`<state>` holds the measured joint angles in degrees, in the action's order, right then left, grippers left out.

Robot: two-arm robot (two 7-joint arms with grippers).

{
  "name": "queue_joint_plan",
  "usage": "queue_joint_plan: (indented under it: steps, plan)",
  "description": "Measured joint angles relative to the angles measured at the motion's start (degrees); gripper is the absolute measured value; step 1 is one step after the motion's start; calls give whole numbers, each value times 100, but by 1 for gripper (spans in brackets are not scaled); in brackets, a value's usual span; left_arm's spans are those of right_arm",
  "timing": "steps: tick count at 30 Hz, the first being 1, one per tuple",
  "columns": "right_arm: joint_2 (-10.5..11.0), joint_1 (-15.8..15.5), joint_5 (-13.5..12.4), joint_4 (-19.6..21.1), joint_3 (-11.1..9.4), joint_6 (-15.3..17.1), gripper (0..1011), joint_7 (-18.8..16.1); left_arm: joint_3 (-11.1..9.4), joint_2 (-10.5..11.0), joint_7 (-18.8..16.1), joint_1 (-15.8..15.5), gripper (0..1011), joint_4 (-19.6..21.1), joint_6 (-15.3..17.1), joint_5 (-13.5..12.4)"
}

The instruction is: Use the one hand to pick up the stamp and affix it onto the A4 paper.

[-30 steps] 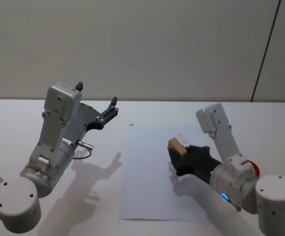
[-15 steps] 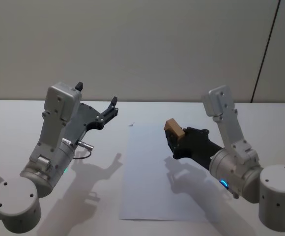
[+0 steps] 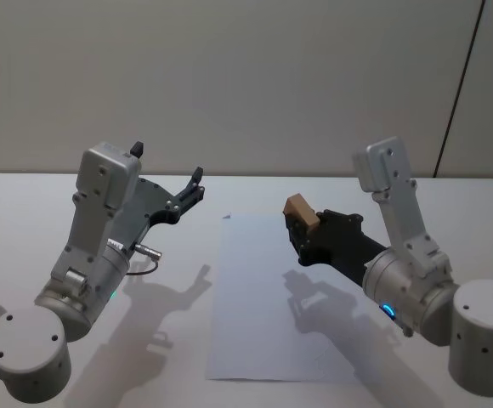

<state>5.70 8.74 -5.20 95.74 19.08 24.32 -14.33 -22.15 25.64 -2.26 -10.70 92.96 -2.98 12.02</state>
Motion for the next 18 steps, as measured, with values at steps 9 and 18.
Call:
queue_joint_plan:
  steps: [9, 18]
  plan:
    - [-4, 0, -19, 35, -5, -7, 218, 11, 0, 0, 0, 0, 1003, 0, 0, 0]
    - [-4, 0, -27, 50, -7, -11, 218, 17, 0, 0, 0, 0, 1003, 0, 0, 0]
